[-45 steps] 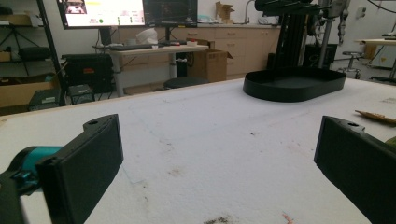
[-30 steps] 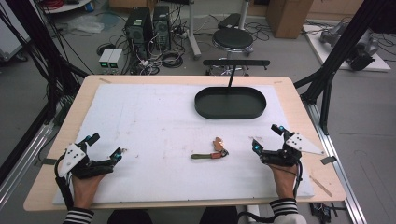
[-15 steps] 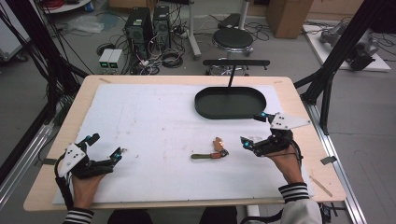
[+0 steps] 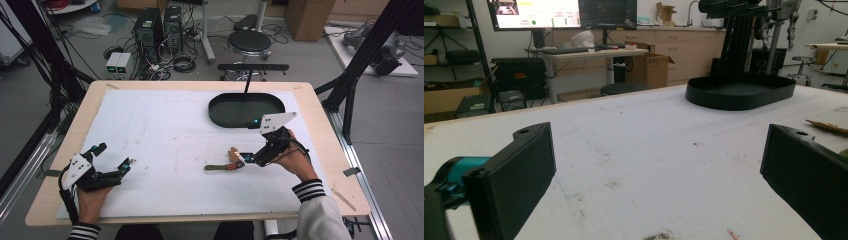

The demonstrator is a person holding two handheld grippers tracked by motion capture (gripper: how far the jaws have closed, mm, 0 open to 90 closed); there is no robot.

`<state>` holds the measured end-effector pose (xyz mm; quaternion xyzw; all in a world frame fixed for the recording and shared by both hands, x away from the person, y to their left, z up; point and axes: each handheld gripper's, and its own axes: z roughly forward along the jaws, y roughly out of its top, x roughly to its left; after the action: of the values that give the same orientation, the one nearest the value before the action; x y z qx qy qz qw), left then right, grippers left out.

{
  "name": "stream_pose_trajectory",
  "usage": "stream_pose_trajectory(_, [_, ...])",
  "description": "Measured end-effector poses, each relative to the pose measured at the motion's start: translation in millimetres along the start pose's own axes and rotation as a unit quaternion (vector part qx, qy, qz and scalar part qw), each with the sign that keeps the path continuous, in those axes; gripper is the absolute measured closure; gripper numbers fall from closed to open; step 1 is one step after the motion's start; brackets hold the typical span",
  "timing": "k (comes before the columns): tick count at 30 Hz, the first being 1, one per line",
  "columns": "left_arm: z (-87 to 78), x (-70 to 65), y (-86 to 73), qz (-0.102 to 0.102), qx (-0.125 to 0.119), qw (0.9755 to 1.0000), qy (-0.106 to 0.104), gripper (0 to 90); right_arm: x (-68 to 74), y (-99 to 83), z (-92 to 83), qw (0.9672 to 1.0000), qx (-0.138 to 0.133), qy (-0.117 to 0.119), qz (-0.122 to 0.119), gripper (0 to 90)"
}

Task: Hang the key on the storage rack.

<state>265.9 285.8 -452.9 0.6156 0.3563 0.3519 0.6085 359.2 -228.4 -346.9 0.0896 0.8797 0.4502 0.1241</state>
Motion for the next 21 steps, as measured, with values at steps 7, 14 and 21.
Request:
stream_pose_trajectory(7, [0.0, 0.0, 0.0, 0.0, -0.001, 1.0, 0.0, 1.7, 0.0, 8.4, 18.4, 0.9986, 0.036, 0.033, -0.022, 1.2])
stream_pose_trajectory(14, [-0.1, 0.0, 0.0, 0.0, 0.0, 1.0, -0.001, 1.7, 2.8, 6.4, 36.9, 0.9939, 0.084, 0.059, -0.039, 1.3])
stream_pose_trajectory(21, [-0.1, 0.0, 0.0, 0.001, 0.0, 1.0, 0.0, 1.7, 6.3, 4.3, 47.4, 0.9882, 0.122, 0.08, -0.049, 4.4])
